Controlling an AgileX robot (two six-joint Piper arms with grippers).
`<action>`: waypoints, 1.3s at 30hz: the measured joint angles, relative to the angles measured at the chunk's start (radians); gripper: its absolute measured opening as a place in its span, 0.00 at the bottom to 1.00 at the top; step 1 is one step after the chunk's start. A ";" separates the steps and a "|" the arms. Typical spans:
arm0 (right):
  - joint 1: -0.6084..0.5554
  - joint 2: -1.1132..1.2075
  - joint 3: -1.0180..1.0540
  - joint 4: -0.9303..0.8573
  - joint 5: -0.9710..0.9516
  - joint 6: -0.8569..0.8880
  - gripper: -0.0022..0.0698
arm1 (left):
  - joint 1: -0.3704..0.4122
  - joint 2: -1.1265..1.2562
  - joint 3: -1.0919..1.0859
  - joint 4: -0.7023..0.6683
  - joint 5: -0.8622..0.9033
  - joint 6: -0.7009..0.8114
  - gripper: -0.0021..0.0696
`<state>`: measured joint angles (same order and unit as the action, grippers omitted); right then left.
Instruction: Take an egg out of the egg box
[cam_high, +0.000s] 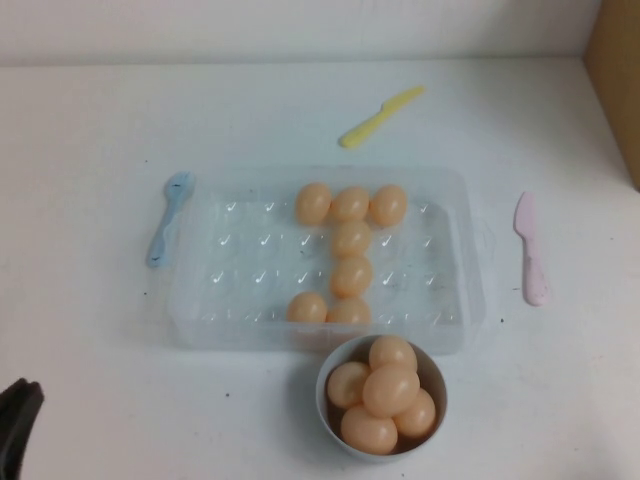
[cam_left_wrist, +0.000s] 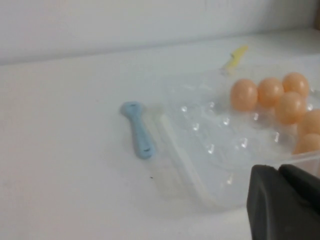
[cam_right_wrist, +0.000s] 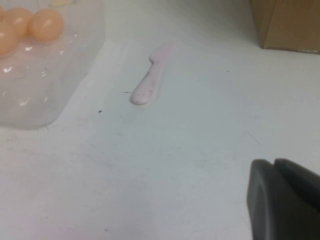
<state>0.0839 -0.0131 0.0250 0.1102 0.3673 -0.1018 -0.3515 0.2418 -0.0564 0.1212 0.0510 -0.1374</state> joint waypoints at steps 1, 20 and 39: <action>0.000 0.000 0.000 0.000 0.000 0.000 0.01 | 0.025 -0.027 0.018 -0.002 -0.008 0.000 0.03; 0.000 0.000 0.000 0.000 0.001 0.000 0.01 | 0.302 -0.234 0.082 -0.017 0.203 0.002 0.02; 0.000 0.000 0.000 0.003 0.001 0.000 0.01 | 0.304 -0.234 0.082 -0.023 0.299 0.002 0.02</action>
<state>0.0839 -0.0131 0.0250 0.1134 0.3681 -0.1018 -0.0474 0.0080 0.0259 0.0982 0.3500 -0.1350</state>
